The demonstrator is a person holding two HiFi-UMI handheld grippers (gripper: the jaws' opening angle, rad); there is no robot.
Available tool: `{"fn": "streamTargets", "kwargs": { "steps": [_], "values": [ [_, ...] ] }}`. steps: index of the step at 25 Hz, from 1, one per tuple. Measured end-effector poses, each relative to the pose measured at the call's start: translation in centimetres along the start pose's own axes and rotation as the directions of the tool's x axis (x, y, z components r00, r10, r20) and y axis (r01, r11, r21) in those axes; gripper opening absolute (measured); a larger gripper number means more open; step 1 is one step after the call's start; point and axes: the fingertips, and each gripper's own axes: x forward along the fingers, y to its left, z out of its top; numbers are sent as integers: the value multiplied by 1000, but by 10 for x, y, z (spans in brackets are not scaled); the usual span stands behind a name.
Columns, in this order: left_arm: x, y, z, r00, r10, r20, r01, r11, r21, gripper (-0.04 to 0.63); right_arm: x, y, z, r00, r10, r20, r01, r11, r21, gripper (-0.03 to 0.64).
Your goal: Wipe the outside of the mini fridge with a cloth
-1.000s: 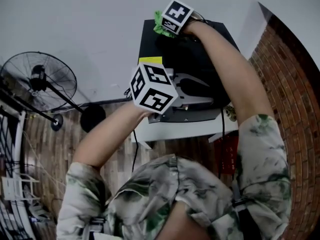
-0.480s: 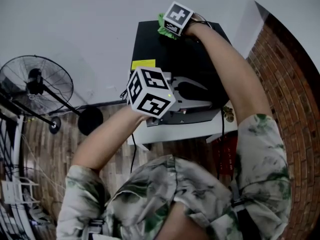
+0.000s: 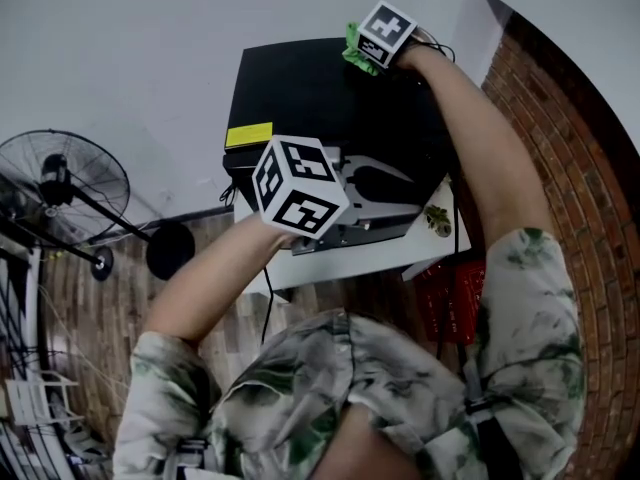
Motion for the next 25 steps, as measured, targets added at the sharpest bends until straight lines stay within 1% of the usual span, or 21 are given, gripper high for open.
{"fn": "streamTargets", "kwargs": {
  "steps": [7,21,23,25],
  "values": [
    [28,6,2,1000,1,-6,-1,1000,-3,125,-13,-25,-40,1000,-16,-14,17,1000,20,103],
    [62,12,4,999,39,-4,-39,999,-22,125,-31,-67,-94,997,-72,-14,73,995,73,103],
    [69,11,3,999,40,-4,-40,999,-22,126,-34,-71,-100,997,-77,-3,77,994,80,103],
    [75,11,3,999,41,-1,-41,999,-25,125,-41,-75,-103,996,-78,32,74,993,93,103]
  ]
}}
